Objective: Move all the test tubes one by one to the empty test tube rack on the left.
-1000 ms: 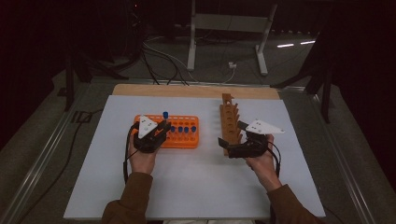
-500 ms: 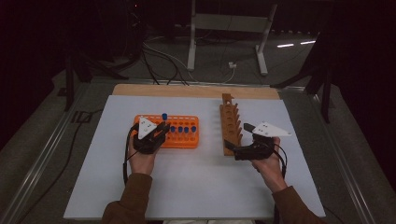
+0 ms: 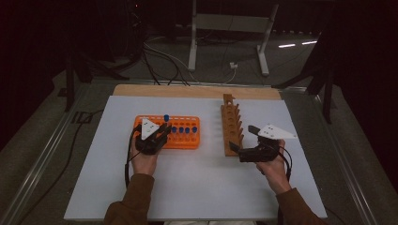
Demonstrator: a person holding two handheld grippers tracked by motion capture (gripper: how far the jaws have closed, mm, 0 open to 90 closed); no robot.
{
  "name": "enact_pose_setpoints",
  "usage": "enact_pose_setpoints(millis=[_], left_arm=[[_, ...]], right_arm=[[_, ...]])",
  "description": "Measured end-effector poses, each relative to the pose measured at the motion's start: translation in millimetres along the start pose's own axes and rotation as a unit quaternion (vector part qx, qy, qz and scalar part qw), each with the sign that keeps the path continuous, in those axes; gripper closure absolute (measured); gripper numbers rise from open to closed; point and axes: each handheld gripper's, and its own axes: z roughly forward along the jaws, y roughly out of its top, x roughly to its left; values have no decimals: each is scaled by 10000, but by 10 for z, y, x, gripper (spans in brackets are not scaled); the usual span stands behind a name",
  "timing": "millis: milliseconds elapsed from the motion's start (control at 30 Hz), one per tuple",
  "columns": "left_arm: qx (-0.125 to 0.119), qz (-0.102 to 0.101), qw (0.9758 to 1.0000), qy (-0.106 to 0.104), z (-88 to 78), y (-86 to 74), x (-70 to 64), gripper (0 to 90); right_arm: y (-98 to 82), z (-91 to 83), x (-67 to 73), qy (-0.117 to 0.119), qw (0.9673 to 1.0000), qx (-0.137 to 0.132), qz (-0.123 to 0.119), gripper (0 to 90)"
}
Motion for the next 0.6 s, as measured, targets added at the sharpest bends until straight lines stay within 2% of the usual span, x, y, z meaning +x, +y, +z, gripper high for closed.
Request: enact_pose_setpoints(millis=[400,600], left_arm=[[40,-45,10000,21,58,-71,21,780],[140,-29,9999,18,80,-129,0,780]], right_arm=[[-14,-9,-13,-2,10000,-10,39,3],[-29,1,-5,2,10000,9,44,3]])
